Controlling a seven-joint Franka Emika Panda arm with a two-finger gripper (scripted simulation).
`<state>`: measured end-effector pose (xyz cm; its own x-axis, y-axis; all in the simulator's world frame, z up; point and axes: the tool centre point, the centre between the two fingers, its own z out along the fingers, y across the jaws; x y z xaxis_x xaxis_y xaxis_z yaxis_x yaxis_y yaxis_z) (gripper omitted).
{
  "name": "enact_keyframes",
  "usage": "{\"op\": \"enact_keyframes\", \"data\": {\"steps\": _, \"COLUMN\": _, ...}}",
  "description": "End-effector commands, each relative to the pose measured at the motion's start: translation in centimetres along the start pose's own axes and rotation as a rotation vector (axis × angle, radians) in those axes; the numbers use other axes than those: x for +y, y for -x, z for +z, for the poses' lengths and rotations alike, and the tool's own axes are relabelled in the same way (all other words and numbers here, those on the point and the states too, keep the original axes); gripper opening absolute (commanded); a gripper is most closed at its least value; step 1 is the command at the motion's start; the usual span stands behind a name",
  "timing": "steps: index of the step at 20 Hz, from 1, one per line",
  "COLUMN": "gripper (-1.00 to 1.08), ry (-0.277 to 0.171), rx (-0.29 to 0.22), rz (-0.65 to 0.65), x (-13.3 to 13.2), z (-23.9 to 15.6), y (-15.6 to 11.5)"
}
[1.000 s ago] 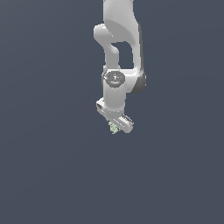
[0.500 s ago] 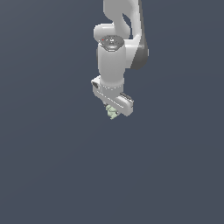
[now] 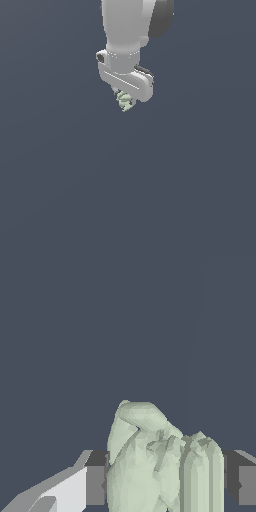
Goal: Pick up the object and move it to a goal position.
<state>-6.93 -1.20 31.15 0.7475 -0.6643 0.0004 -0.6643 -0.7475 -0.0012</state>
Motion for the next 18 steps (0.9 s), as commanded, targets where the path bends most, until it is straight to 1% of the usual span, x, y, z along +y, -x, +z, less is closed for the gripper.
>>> {"op": "enact_keyframes", "data": {"steps": 1, "gripper": -1.00, "ry": 0.001, "rx": 0.000, "rz": 0.000, "x": 0.7, "z": -2.8, "y": 0.3}}
{"op": "enact_keyframes", "data": {"steps": 10, "gripper": -1.00, "ry": 0.001, "rx": 0.000, "rz": 0.000, "x": 2.6, "z": -11.9, "y": 1.2}}
{"op": "enact_keyframes", "data": {"steps": 14, "gripper": -1.00, "ry": 0.001, "rx": 0.000, "rz": 0.000, "x": 3.1, "z": -14.8, "y": 1.4}}
{"op": "enact_keyframes", "data": {"steps": 18, "gripper": -1.00, "ry": 0.001, "rx": 0.000, "rz": -0.001, "x": 3.4, "z": -16.9, "y": 1.5}}
